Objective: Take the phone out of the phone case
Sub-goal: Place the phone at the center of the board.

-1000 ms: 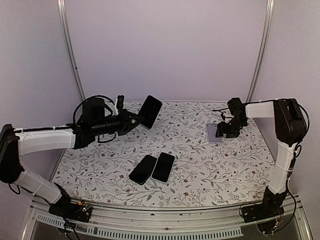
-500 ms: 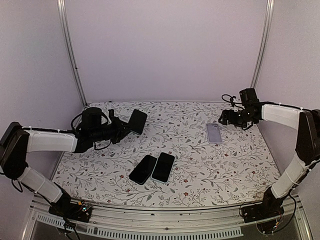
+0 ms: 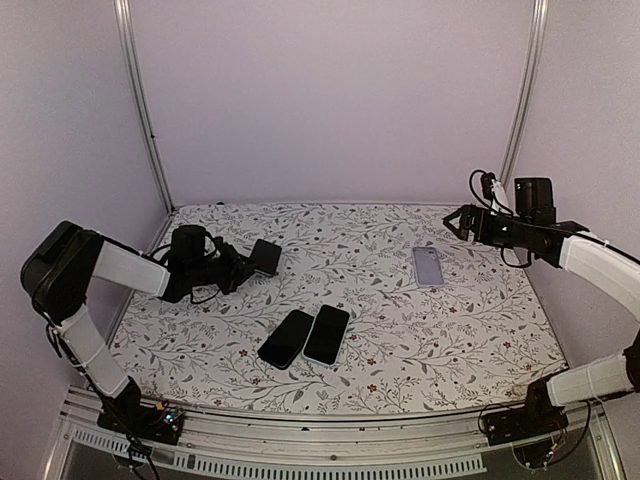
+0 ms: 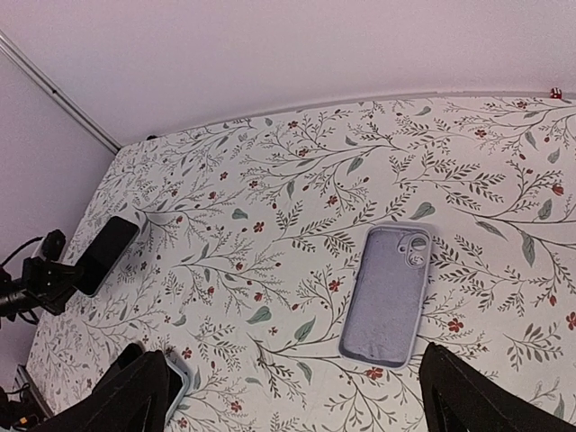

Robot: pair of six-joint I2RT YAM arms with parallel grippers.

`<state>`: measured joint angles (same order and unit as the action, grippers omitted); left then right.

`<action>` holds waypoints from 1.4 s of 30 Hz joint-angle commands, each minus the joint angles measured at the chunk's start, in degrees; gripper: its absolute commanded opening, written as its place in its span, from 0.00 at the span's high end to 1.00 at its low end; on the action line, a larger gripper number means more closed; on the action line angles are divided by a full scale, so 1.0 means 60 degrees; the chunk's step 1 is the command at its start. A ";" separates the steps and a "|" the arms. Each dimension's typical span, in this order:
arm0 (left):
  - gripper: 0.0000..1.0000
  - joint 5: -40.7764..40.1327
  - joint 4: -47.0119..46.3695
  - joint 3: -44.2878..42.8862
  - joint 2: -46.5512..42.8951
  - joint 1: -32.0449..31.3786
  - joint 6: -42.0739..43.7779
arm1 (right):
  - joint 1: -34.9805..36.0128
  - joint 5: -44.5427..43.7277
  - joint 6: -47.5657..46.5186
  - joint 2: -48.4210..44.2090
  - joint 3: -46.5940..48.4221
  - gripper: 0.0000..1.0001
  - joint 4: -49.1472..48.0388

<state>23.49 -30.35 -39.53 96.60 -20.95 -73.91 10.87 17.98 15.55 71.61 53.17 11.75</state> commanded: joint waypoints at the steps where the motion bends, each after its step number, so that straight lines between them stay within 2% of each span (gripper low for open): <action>1: 1.00 0.0681 -0.1305 -0.0301 0.0598 0.0317 -0.0410 | 0.0036 0.0302 0.0282 -0.0685 -0.0427 0.01 -0.0315; 10: 0.96 0.0964 -0.2405 -0.0157 0.1541 0.0387 -0.1177 | 0.0038 0.0553 0.0594 -0.1220 -0.0923 0.01 -0.0489; 18: 0.77 0.0907 -0.2584 0.0407 0.1394 0.0362 -0.1362 | 0.0042 0.0795 0.0724 -0.1070 -0.0995 0.01 -0.0664; 35: 0.67 0.0998 -0.2936 0.1388 0.1058 -0.0071 -0.1490 | 0.0039 0.1045 0.0920 -0.0694 -0.1126 0.01 -0.0888; 42: 0.58 0.1080 -0.3062 0.1470 0.1025 -0.0272 -0.1752 | 0.0035 0.1076 0.0996 -0.0634 -0.1214 0.01 -0.0858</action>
<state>28.80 -45.43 -31.42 103.70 -21.65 -83.37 10.87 23.35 20.95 67.31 46.74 7.62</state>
